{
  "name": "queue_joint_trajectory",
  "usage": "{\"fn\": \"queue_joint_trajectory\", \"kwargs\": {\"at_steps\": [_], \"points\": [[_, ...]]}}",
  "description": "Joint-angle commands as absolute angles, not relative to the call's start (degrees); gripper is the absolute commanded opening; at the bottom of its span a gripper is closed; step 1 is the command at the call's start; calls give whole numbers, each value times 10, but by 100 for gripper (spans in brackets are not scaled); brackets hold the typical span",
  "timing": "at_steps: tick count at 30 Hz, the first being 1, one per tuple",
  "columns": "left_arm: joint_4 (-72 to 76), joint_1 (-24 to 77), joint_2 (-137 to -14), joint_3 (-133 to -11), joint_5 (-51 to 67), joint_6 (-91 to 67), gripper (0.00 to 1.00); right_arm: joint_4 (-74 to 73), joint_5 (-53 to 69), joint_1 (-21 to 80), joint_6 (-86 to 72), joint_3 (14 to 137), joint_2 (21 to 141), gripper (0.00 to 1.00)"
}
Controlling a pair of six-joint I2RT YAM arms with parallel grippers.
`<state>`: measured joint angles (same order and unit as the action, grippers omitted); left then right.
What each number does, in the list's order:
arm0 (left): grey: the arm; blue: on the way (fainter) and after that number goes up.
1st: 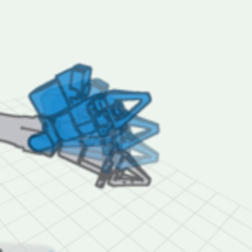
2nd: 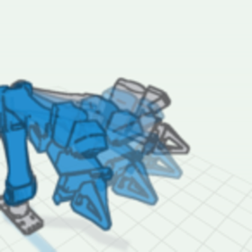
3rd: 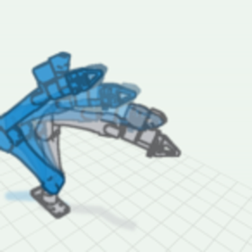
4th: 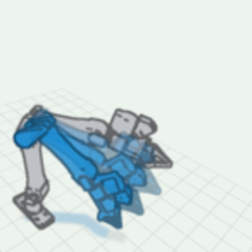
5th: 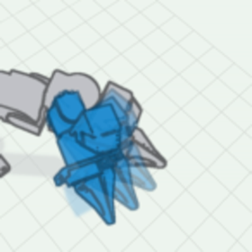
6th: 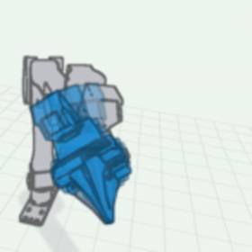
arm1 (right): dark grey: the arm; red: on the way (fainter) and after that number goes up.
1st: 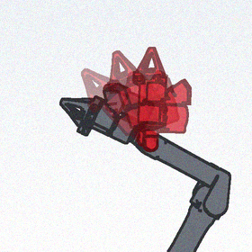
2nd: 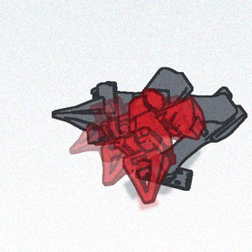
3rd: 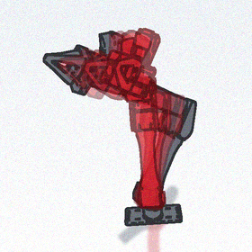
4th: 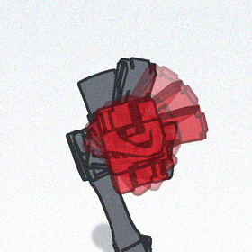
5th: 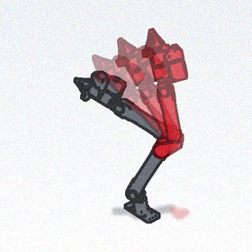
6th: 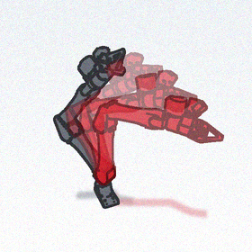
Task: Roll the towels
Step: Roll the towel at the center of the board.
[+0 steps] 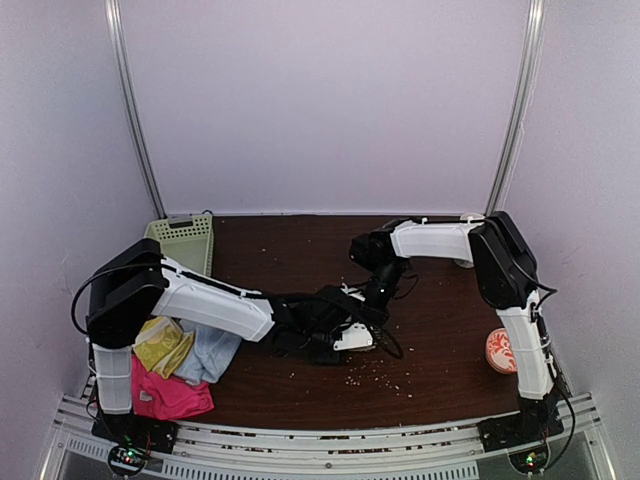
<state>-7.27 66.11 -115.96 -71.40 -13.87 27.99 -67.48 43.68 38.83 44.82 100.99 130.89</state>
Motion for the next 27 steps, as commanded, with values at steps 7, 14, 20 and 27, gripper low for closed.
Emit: {"fn": "queue_joint_trajectory", "kwargs": {"at_steps": [7, 14, 20, 27], "points": [[-128, 658, -1190, -749, -186, 273, 24, -688, 395, 365, 441, 1000, 1245, 33], [-270, 636, -1210, -818, -103, 229, 22, -762, 471, 286, 437, 1102, 1165, 92], [-365, 601, -1233, -890, 34, 187, 23, -577, 336, 278, 273, 1028, 985, 100], [-470, 552, -1336, -1002, 215, 142, 27, -403, 294, 260, 242, 913, 834, 100]]}}
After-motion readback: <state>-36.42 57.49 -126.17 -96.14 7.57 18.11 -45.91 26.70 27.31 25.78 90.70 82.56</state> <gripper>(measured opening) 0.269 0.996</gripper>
